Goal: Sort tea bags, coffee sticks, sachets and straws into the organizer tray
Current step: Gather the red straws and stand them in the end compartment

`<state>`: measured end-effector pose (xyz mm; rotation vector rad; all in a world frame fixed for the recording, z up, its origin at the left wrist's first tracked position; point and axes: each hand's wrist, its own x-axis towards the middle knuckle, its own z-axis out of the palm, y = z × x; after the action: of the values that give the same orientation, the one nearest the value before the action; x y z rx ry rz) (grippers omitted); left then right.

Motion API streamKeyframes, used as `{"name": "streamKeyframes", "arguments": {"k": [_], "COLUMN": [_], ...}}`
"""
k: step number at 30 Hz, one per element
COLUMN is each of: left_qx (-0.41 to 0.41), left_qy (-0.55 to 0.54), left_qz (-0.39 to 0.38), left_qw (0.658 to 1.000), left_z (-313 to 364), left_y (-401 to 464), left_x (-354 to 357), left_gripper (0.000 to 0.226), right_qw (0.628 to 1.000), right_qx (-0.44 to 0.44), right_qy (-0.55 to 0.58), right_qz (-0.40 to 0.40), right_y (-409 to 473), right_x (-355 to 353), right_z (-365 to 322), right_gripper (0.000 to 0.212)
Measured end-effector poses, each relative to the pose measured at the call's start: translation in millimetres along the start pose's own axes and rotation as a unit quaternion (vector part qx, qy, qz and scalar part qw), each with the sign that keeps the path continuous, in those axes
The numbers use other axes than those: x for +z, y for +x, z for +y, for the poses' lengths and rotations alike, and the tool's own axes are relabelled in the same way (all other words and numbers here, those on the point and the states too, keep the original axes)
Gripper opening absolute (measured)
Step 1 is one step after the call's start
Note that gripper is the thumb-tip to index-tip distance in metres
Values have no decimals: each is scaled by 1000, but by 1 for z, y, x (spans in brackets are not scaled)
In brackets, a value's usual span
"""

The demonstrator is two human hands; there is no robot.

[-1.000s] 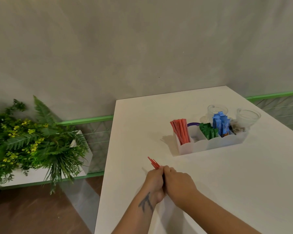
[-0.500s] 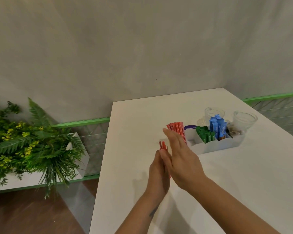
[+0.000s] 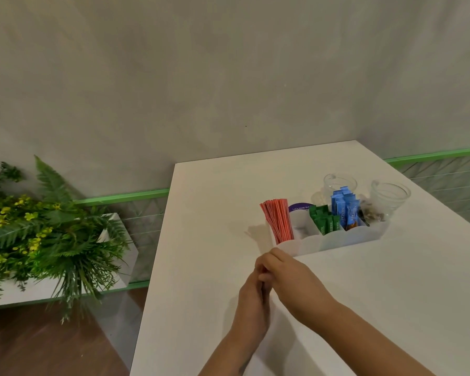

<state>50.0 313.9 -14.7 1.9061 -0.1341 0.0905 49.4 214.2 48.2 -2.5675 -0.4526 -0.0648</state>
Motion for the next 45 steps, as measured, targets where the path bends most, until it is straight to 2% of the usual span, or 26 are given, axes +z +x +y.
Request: {"name": "streamKeyframes", "arguments": {"k": [2, 4, 5, 7, 11, 13, 21, 24, 27, 30, 36, 39, 43, 45], "left_qx": [-4, 2, 10, 56, 71, 72, -8, -56, -68, -74, -68, -53, -91, -100], "left_qy": [49, 20, -2, 42, 21, 47, 139, 188, 234, 222, 127, 145, 115, 83], "left_qz": [-12, -46, -46, -44, -75, -82, -65, -58, -21, 27, 82, 114, 62, 20], "left_qw": [999, 999, 999, 997, 994, 993, 988, 979, 970, 972, 986, 982, 987, 991], "left_z": [4, 9, 17, 41, 74, 83, 73, 61, 50, 44, 37, 28, 27, 30], "left_y": [5, 12, 18, 31, 69, 89, 120, 119, 113, 109, 111, 115, 122, 126], "left_x": [0, 1, 1, -1, -4, -5, 11, 16, 21, 25, 21, 22, 29, 34], "left_gripper": [37, 28, 27, 32, 21, 20, 12, 19, 22, 30, 37, 43, 56, 62], "right_qw": [1000, 999, 999, 998, 1000, 1000, 998, 997, 996, 995, 999, 998, 984, 980], "right_qx": [-2, -9, -8, 8, 13, 10, 13, 14, 19, 24, 31, 45, 122, 163], "right_qy": [21, 36, 42, 51, 20, 5, -33, -32, -18, 16, 10, 37, 94, 88], "right_qz": [-15, -22, -25, -28, -1, 16, -44, -75, -89, -94, -23, 18, 87, 71], "right_y": [5, 13, 18, 31, 59, 72, 107, 110, 110, 110, 115, 112, 106, 104], "right_x": [-12, -28, -38, -62, -102, -112, -93, -77, -65, -58, -55, -53, -48, -41], "right_z": [4, 7, 7, 8, 12, 18, 58, 70, 79, 83, 89, 95, 97, 98], "right_gripper": [17, 16, 17, 18, 14, 11, 12, 9, 11, 12, 30, 39, 47, 52]}}
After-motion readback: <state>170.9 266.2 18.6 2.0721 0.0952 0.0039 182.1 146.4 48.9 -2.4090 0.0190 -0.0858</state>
